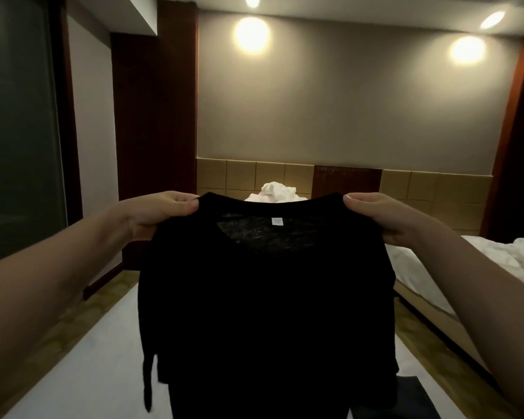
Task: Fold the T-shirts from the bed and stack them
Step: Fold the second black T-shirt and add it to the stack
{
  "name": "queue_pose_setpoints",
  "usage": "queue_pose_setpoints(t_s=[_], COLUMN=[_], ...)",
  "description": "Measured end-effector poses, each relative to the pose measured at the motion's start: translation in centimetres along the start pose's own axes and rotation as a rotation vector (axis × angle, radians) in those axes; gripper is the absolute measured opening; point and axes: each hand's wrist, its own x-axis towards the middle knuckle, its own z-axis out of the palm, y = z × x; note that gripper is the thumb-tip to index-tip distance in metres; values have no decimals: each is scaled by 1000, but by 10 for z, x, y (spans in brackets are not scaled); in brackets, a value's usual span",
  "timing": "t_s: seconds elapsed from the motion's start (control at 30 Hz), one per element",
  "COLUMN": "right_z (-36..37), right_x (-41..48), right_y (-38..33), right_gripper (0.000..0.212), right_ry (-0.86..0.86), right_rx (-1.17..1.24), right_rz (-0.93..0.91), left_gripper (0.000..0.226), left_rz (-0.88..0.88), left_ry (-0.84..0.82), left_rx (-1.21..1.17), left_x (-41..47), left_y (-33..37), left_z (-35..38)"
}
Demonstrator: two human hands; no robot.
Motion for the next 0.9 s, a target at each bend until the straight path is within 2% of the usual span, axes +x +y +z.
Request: queue_pose_setpoints(t_s=[0.13,0.23,0.37,0.4,0.5,0.53,0.63,0.7,0.9], right_z=[-7,-11,-4,-3,-8,-10,-18,-20,-22], right_x=[6,20,38,41,48,49,52,51,49], right_y=[12,24,31,31,30,30,30,30,34], right_gripper=[28,18,27,32,41,42,41,39,44], right_ry=[-94,0,103,125,146,142,136,138,-64], right_rx=[70,-152,-439,-438,-239,-154,7,91,-3], right_rz=[31,106,157,165,198,213,273,307,303], left_gripper=[69,57,77,77,48,45,59,54,44], left_rz=[51,49,-26,-57,-135,-137,-126,-123,-94], left_ry=[34,-54,25,64,146,94,-79,-120,-13], left_rx=[-93,-108,-25,-10,-53,-57,-74,-72,-3], left_x=[4,8,13,15,17,18,16,17,21], left_y=[-8,-13,-14,-14,-11,-11,-14,-15,-16], left_z=[-14,-17,-19,-21,-29,-33,-43,-46,-47])
